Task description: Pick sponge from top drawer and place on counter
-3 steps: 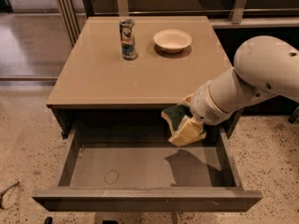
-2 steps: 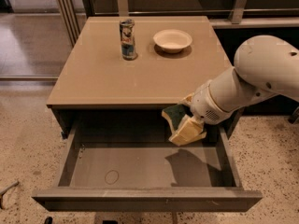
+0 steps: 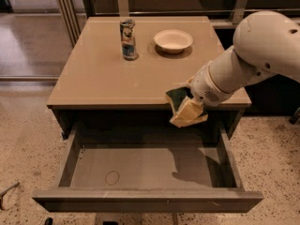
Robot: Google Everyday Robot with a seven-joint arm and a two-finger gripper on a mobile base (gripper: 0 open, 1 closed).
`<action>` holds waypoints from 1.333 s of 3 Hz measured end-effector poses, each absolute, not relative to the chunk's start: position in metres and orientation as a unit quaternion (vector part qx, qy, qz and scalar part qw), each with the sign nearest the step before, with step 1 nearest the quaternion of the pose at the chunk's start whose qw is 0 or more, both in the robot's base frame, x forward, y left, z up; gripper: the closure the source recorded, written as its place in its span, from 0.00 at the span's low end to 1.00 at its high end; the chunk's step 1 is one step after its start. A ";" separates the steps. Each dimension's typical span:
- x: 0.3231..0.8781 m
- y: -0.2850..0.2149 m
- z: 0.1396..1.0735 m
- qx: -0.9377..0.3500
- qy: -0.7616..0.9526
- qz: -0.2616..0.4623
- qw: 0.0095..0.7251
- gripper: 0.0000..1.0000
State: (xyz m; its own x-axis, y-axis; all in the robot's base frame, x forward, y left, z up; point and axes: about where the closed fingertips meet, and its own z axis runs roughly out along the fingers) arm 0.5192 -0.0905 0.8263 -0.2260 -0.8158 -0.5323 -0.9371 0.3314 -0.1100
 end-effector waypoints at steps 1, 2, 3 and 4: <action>0.543 -0.096 0.827 -0.562 0.776 0.105 0.267 1.00; 0.588 -0.098 0.819 -0.555 0.774 0.103 0.286 1.00; 0.614 -0.098 0.815 -0.549 0.774 0.106 0.298 1.00; 0.641 -0.099 0.817 -0.539 0.775 0.113 0.309 1.00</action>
Offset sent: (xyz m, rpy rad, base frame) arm 0.1005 -0.0134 -0.0141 0.0268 -0.0784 -0.0458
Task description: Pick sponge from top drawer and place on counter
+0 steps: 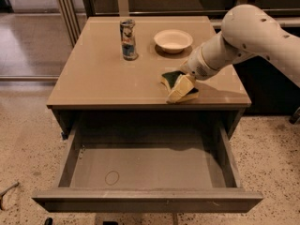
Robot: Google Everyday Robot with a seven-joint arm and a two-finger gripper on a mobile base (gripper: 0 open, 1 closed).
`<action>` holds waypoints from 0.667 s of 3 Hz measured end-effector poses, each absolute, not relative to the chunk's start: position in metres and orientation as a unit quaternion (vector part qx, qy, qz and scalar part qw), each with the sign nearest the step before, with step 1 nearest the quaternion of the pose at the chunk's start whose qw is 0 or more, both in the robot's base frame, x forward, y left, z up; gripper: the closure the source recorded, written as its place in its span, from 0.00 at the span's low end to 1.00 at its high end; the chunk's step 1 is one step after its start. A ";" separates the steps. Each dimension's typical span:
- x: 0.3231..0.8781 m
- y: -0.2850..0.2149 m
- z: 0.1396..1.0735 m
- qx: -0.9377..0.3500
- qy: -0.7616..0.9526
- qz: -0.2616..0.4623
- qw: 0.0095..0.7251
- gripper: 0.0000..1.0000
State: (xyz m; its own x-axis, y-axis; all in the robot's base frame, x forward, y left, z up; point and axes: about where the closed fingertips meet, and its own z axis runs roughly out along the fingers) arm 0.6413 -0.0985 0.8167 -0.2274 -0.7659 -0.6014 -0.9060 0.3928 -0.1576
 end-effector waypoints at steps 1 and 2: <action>0.654 -0.099 0.821 -0.533 0.777 0.121 0.312 1.00; 0.665 -0.100 0.830 -0.524 0.780 0.133 0.314 0.98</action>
Offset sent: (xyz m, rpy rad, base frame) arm 0.0348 -0.0058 0.0247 0.0712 0.0361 -0.0352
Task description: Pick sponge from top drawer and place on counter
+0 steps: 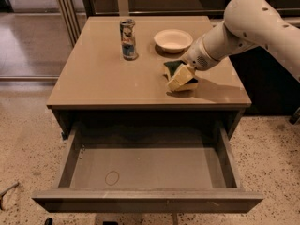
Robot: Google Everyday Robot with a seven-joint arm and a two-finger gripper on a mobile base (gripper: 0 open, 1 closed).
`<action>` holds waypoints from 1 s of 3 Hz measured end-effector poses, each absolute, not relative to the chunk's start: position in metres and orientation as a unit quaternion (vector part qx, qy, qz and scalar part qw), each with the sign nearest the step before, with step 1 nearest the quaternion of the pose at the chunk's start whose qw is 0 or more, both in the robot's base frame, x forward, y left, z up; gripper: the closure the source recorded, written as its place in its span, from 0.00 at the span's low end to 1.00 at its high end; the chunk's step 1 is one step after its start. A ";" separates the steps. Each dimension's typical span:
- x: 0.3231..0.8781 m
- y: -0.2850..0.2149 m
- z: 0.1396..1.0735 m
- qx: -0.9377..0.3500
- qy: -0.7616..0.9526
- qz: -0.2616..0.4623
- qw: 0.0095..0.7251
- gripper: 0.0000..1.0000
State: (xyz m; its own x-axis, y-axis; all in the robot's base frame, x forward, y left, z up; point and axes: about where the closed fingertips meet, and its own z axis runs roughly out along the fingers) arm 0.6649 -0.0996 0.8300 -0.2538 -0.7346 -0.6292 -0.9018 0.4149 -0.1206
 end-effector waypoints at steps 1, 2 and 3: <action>0.665 -0.100 0.830 -0.524 0.780 0.133 0.314 0.75; 0.665 -0.100 0.830 -0.524 0.780 0.133 0.314 0.44; 0.665 -0.100 0.830 -0.524 0.780 0.133 0.313 0.21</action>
Offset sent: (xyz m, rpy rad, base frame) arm 0.0000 0.0000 0.0000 0.0000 0.0000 0.0000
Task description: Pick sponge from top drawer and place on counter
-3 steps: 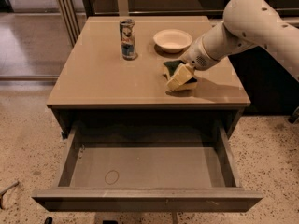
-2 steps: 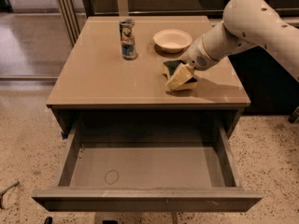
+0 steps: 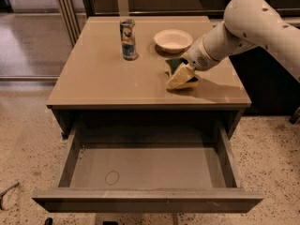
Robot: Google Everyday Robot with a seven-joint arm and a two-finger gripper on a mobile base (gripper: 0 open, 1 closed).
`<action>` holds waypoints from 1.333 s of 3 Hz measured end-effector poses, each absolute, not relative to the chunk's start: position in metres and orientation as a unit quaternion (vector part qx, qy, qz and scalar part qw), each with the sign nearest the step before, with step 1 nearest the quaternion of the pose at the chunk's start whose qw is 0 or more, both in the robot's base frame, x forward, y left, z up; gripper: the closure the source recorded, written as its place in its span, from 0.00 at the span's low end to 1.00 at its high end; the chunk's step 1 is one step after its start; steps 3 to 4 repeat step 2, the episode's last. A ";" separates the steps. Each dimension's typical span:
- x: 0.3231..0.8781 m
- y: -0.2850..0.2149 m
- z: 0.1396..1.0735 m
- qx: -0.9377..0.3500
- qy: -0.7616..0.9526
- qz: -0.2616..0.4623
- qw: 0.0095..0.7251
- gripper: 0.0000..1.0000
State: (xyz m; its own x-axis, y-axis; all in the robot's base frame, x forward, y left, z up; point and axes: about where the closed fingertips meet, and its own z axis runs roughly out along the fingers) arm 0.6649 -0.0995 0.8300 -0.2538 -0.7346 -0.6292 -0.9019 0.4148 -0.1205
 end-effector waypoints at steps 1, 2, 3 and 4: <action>0.665 -0.099 0.830 -0.524 0.780 0.133 0.313 0.00; 0.665 -0.099 0.830 -0.524 0.780 0.133 0.313 0.00; 0.665 -0.099 0.830 -0.524 0.780 0.133 0.313 0.00; 0.665 -0.099 0.830 -0.524 0.780 0.133 0.313 0.00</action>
Offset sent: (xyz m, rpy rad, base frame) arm 0.0000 0.0000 0.0000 0.0000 0.0000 0.0000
